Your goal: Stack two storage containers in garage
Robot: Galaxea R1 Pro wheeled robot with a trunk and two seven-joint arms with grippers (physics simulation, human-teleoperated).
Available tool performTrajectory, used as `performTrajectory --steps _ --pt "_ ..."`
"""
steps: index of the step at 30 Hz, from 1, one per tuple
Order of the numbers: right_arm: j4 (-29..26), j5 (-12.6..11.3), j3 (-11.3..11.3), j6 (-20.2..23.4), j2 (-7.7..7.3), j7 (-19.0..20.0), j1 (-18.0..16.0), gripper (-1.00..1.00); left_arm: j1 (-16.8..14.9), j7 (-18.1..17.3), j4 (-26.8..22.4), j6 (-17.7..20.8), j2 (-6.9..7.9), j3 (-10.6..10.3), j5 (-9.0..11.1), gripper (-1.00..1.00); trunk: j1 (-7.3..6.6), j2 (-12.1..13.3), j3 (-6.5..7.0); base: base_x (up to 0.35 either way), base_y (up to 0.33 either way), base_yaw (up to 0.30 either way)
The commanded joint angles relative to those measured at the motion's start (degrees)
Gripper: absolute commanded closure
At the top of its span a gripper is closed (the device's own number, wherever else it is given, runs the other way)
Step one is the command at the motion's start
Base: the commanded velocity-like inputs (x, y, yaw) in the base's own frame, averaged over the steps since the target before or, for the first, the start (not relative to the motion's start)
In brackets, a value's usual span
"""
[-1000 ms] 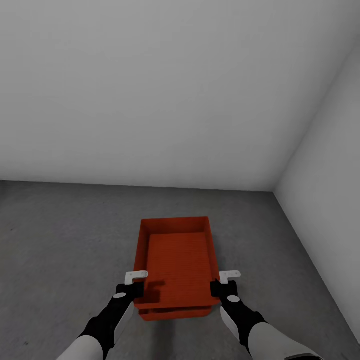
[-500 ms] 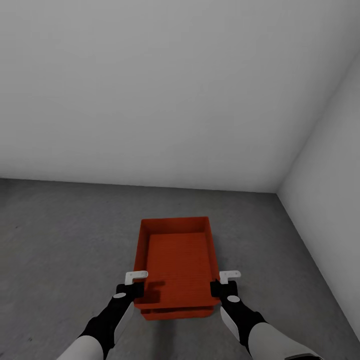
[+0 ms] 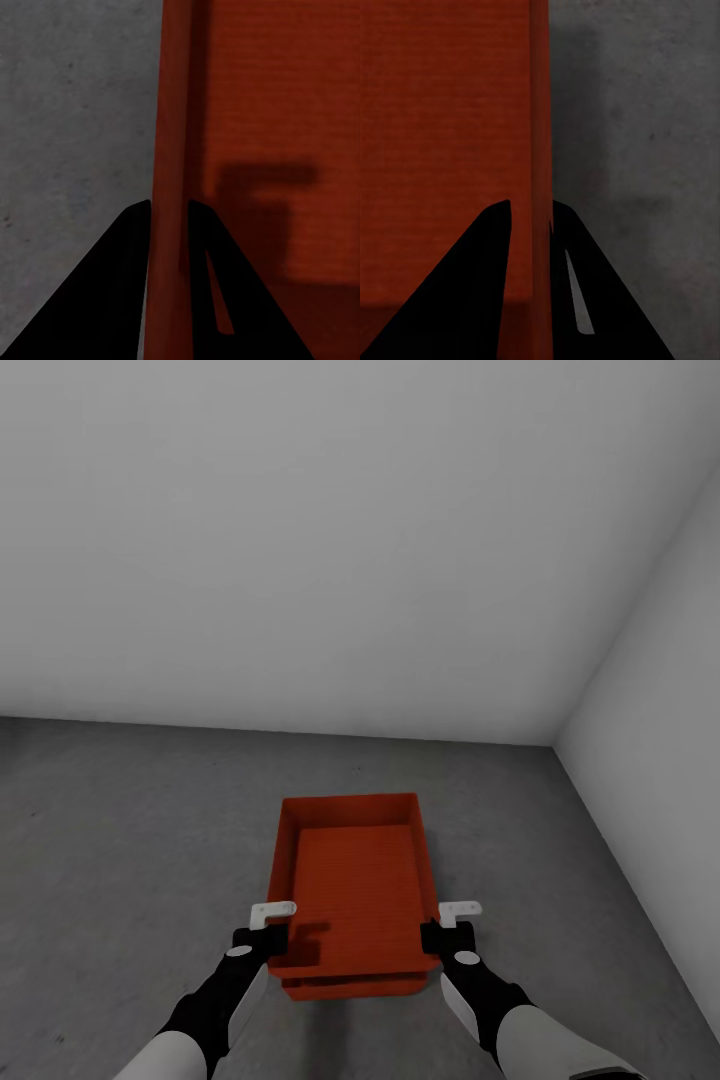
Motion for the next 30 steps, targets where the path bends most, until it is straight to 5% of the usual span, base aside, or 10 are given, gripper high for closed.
performTrajectory --steps 1,11,30 --pt "0.2 -2.5 -2.2 -0.2 0.06 -5.6 -0.1 1.00 0.0 0.7 -0.2 -0.7 -0.04 -0.2 -0.7 1.00 0.00 0.0 -0.04 0.000 0.000 0.000" --pt "0.2 -2.5 -2.2 -0.2 0.06 -5.6 -0.1 1.00 0.0 0.7 -0.2 -0.7 -0.05 -0.2 -0.7 1.00 0.00 0.0 -0.04 0.000 0.000 0.000" --pt "0.2 -2.5 -2.2 -0.2 0.06 -5.6 -0.1 1.00 0.0 0.2 0.2 -0.7 -0.04 -0.2 -0.7 1.00 4.17 -7.6 -3.45 0.000 0.000 0.000"
